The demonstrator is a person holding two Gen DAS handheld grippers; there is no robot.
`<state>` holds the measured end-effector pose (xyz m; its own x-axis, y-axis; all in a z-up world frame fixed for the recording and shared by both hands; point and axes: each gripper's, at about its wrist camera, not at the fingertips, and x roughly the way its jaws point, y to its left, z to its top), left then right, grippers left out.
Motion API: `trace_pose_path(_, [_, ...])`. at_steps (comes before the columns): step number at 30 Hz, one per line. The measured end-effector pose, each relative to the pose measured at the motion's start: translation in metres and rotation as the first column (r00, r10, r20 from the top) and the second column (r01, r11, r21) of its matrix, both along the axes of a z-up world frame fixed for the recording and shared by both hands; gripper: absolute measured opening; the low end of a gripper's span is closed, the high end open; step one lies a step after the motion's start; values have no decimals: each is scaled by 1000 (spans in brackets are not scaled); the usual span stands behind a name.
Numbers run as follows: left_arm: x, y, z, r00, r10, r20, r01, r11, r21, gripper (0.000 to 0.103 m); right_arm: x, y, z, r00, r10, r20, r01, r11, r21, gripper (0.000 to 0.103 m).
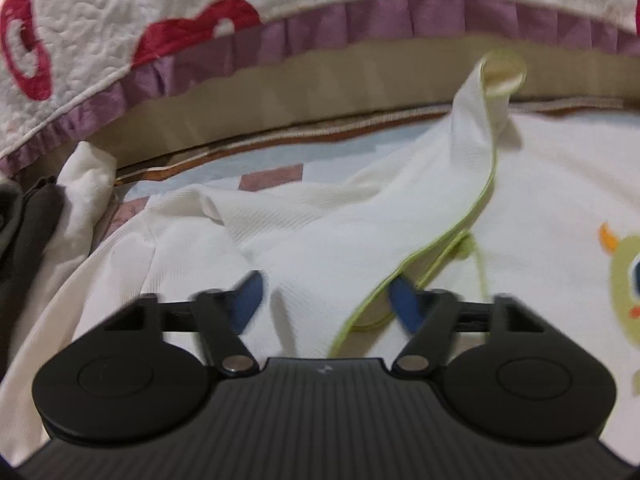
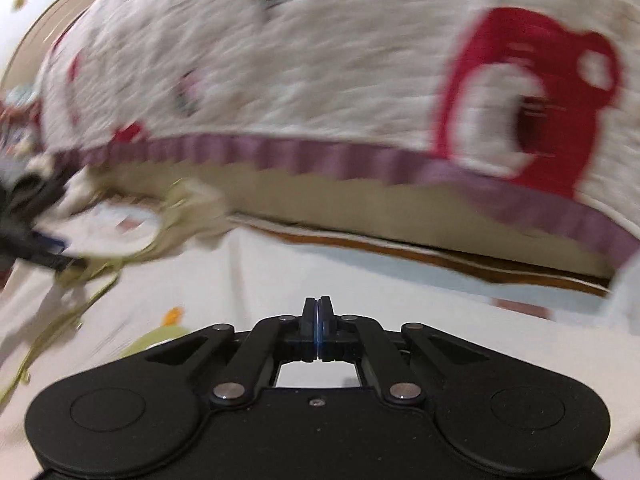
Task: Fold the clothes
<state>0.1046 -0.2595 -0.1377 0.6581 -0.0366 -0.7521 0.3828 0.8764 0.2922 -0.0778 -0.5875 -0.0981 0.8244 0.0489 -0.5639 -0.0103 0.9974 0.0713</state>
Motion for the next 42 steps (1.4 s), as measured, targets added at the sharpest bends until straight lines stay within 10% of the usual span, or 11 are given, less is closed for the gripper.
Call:
trace_pose_path(7, [61, -16, 30, 995, 15, 99, -13, 1000, -17, 3, 26, 56, -39, 982, 132, -131, -137, 990, -34, 5])
trace_pose_path(16, [153, -43, 66, 970, 174, 172, -148, 977, -155, 5, 26, 34, -59, 982, 103, -160, -81, 987, 141, 9])
trace_pose_path(21, [161, -65, 28, 980, 170, 99, -163, 983, -79, 46, 24, 32, -60, 983, 118, -143, -95, 983, 158, 14])
trace_pose_path(26, [148, -67, 34, 987, 125, 100, -114, 988, -107, 51, 23, 21, -58, 983, 122, -138, -94, 977, 193, 17])
trace_pose_path(31, [123, -50, 50, 998, 28, -61, -50, 916, -398, 51, 24, 10, -59, 989, 84, -122, -51, 966, 253, 22])
trace_pose_path(42, [127, -112, 10, 987, -18, -159, -48, 913, -404, 67, 14, -15, -46, 992, -116, -50, 124, 963, 241, 39])
